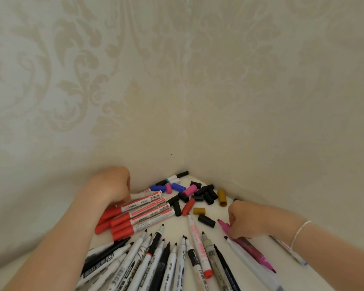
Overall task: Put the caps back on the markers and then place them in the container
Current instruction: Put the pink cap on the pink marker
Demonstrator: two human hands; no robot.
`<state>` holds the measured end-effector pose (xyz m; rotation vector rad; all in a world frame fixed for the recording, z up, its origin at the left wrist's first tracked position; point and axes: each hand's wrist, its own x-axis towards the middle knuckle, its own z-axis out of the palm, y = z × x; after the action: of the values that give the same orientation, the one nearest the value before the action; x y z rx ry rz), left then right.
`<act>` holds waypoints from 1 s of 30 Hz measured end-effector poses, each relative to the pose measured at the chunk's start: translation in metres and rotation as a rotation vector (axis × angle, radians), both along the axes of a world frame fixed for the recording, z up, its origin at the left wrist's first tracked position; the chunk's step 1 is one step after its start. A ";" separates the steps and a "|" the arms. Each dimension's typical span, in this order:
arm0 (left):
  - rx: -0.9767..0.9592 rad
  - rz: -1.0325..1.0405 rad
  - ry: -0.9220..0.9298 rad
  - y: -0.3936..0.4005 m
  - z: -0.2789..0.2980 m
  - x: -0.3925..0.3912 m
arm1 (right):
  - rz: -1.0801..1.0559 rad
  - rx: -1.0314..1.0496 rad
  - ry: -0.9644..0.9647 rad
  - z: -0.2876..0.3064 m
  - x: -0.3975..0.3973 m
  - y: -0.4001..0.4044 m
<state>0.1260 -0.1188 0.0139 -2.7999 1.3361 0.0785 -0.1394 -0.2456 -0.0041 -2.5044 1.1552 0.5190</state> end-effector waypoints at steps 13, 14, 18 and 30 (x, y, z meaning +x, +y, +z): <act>-0.307 -0.188 -0.027 -0.021 -0.008 -0.024 | -0.177 0.121 -0.631 0.018 0.011 0.001; -0.387 -0.249 0.059 -0.025 -0.011 -0.031 | -0.196 0.138 -0.676 0.019 0.011 -0.001; -0.408 -0.508 0.199 -0.041 -0.039 -0.057 | -0.213 0.166 -0.762 0.021 0.011 -0.002; -0.186 -0.484 -0.084 -0.096 -0.049 -0.066 | -0.206 0.193 -0.779 0.032 0.005 -0.001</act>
<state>0.0597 -0.2151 -0.0353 -2.4864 2.0417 -0.1851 -0.1347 -0.2462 0.0279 -2.0632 0.9567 -0.3646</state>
